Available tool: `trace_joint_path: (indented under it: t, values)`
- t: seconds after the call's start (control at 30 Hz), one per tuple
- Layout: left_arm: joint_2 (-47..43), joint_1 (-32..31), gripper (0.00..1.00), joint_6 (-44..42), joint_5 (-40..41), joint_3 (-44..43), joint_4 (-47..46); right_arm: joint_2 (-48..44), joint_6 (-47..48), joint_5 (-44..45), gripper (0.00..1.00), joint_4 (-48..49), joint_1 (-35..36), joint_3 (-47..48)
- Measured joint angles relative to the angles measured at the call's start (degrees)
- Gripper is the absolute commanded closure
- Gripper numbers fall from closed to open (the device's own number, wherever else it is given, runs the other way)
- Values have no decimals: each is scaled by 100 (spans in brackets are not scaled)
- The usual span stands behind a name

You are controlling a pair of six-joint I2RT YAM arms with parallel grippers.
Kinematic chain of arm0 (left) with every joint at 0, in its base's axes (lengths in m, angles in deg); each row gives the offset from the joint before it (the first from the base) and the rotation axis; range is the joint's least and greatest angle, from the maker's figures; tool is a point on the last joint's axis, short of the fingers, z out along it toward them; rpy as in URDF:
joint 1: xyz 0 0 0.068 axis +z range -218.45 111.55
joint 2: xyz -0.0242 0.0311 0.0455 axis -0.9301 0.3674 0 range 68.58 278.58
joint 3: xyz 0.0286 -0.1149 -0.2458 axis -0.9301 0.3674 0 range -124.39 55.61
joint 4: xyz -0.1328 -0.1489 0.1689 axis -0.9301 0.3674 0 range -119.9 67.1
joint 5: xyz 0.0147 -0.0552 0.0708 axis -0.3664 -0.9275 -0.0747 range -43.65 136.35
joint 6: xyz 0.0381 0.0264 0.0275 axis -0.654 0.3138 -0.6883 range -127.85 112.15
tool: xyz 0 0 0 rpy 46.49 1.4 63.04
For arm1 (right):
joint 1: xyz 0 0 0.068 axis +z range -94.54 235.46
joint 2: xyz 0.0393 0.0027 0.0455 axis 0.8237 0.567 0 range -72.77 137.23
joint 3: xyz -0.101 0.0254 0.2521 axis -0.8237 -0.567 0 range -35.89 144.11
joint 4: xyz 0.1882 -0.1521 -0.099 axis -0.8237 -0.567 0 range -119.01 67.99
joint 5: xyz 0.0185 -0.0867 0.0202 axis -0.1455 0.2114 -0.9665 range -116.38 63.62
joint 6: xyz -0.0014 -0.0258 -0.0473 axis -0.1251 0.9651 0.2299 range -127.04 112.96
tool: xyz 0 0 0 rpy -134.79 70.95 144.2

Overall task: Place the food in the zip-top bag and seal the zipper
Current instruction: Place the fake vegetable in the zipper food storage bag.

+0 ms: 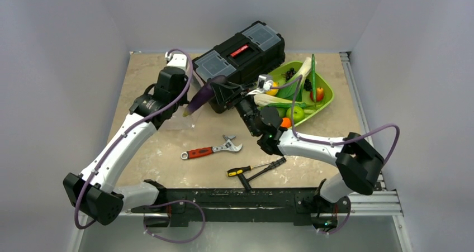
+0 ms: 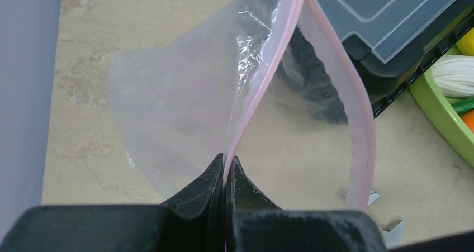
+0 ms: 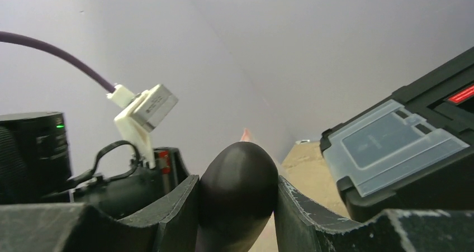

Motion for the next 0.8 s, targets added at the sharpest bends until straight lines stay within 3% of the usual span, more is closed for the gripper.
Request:
trace_joint_path:
  t: [0.57,0.8]
  values:
    - [-7,295,100,175,-271,0,11,-129,1047,599,100,-22,31,564]
    - [-7,444,100,297,-461,0,15,295,1182,595,100,-127,109,859]
